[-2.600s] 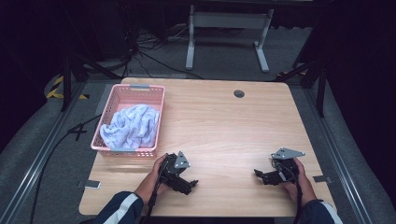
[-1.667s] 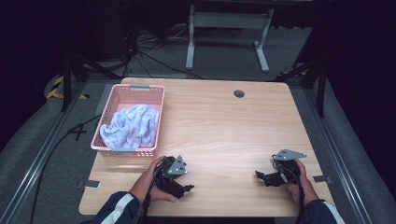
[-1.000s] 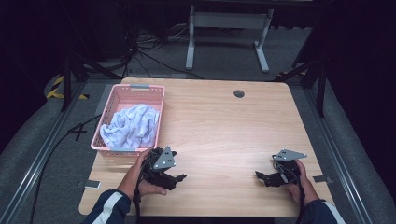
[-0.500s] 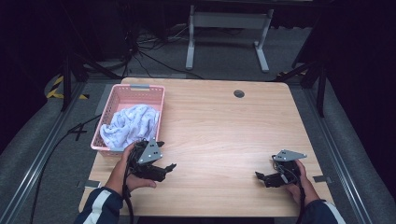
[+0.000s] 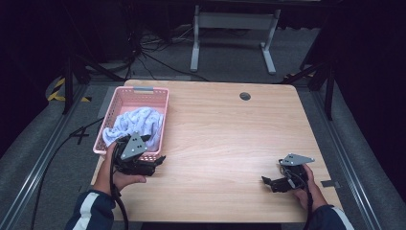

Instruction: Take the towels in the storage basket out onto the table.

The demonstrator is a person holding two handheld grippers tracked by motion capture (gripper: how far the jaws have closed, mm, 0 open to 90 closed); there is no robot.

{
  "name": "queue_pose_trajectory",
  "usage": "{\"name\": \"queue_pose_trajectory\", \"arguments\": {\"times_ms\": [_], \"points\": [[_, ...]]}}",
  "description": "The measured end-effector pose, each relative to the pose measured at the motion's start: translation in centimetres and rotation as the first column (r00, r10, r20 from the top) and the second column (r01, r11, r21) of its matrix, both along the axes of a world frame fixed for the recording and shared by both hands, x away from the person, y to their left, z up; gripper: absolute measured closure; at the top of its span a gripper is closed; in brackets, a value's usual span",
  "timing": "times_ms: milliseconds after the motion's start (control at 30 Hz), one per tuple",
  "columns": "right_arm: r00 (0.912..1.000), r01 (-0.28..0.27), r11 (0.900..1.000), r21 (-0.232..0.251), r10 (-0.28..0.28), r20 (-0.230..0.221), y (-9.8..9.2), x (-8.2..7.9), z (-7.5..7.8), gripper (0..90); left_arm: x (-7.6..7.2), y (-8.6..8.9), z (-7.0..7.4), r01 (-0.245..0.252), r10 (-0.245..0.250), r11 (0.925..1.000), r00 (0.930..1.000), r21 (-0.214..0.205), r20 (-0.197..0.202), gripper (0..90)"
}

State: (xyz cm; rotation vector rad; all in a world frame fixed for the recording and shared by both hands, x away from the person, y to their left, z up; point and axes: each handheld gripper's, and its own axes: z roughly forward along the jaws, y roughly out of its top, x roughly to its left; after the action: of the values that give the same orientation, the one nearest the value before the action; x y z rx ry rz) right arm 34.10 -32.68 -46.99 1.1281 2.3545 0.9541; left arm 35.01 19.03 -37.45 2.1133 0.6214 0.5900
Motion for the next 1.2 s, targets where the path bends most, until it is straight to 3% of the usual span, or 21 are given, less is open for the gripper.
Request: {"name": "queue_pose_trajectory", "arguments": {"times_ms": [200, 400, 433, 533, 633, 700, 800, 900, 933, 1000, 1033, 1133, 1200], "points": [[1.0000, 0.000, 1.0000, 0.000, 0.000, 0.000, 0.0, 0.0, 0.0, 0.5, 1.3, 1.5, 0.3, -0.058, 0.058, 0.9982, 0.9982, -0.015, -0.017, 16.5], [1.0000, 0.000, 1.0000, 0.000, 0.000, 0.001, 0.0, 0.0, 0.0, 0.4, 3.7, 3.0, -0.1, -0.119, 0.121, 0.9924, 0.9909, 0.030, -0.060, 15.9], [1.0000, 0.000, 1.0000, 0.000, 0.000, 0.001, 0.0, 0.0, 0.0, 0.4, 4.6, 3.4, -0.4, -0.149, 0.154, 0.9862, 0.9862, 0.071, -0.062, 15.9], [1.0000, 0.001, 1.0000, 0.000, -0.001, 0.001, 0.0, 0.0, 0.0, 0.4, 5.6, 3.6, -0.7, -0.154, 0.162, 0.9841, 0.9827, 0.088, -0.090, 15.9], [1.0000, 0.001, 1.0000, 0.000, -0.001, 0.001, 0.0, 0.0, 0.0, 0.4, 7.0, 3.8, -0.8, -0.185, 0.202, 0.9731, 0.9712, 0.137, -0.126, 15.9], [1.0000, 0.001, 1.0000, 0.000, -0.001, 0.002, 0.0, 0.0, 0.0, 0.4, 7.8, 3.8, -1.0, -0.189, 0.214, 0.9651, 0.9682, 0.181, -0.130, 15.9], [1.0000, 0.001, 1.0000, 0.000, -0.001, 0.001, 0.0, 0.0, 0.0, 0.4, 8.9, 3.8, -1.4, -0.185, 0.218, 0.9648, 0.9606, 0.187, -0.173, 16.0], [1.0000, 0.001, 1.0000, 0.000, -0.001, 0.001, 0.0, 0.0, 0.0, 0.4, 10.0, 3.7, -1.7, -0.196, 0.238, 0.9560, 0.9531, 0.218, -0.187, 16.0], [1.0000, 0.001, 1.0000, 0.001, -0.001, 0.001, 0.0, 0.0, 0.0, 0.4, 10.2, 3.7, -1.7, -0.201, 0.247, 0.9513, 0.9505, 0.234, -0.188, 16.0], [1.0000, 0.002, 1.0000, 0.001, -0.002, 0.001, 0.0, 0.0, 0.0, 0.4, 10.8, 3.5, -2.2, -0.222, 0.279, 0.9322, 0.9432, 0.286, -0.180, 16.0], [1.0000, 0.001, 1.0000, 0.001, -0.001, 0.001, 0.1, 0.0, 0.0, 0.5, 11.1, 3.4, -2.5, -0.221, 0.285, 0.9281, 0.9400, 0.300, -0.188, 15.9], [1.0000, -0.008, 1.0000, 0.000, 0.008, 0.001, 0.1, 0.0, 0.0, 0.5, 12.1, 3.5, -2.9, -0.212, 0.286, 0.9343, 0.9258, 0.286, -0.247, 15.5], [0.9999, -0.013, 0.9999, -0.005, 0.013, 0.004, 0.1, 0.0, 0.0, 0.5, 12.7, 3.6, -2.9, -0.221, 0.296, 0.9345, 0.9182, 0.279, -0.263, 15.5]]}}
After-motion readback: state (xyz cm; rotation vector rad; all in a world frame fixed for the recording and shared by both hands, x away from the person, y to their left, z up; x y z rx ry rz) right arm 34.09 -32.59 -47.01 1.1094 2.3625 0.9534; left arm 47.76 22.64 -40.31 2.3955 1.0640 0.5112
